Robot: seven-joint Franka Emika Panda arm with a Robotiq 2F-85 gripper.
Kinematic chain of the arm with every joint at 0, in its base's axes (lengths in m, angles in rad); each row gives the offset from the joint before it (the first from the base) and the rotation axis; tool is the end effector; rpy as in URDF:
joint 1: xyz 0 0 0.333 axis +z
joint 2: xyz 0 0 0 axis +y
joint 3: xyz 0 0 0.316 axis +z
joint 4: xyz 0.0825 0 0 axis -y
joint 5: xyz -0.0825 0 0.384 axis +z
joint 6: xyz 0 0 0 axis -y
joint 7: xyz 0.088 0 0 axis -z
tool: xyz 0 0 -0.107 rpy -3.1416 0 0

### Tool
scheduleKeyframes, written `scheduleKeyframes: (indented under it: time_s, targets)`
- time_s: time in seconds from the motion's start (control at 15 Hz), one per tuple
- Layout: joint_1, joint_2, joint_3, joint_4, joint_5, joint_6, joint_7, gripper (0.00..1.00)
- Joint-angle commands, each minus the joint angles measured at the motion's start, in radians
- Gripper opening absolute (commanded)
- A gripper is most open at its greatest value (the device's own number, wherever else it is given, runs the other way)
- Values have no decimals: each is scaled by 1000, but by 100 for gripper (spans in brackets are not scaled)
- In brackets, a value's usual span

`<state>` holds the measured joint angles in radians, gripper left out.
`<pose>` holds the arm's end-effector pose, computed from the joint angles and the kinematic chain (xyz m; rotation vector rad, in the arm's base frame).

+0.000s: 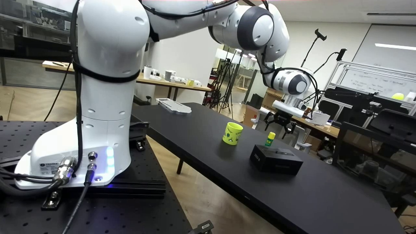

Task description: Put the glue stick in the green cup

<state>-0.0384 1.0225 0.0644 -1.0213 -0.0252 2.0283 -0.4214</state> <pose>0.7786 0.0011 0.2183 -3.0359 -0.6603 0.0110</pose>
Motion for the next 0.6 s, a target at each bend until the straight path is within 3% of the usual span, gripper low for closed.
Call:
scheduleKeyframes:
  time_s: [0.0,0.53]
  targets:
    - [1,87,14,146,-4,-81,-16,73]
    - [-5,95,46,187,28,-129,-41,17]
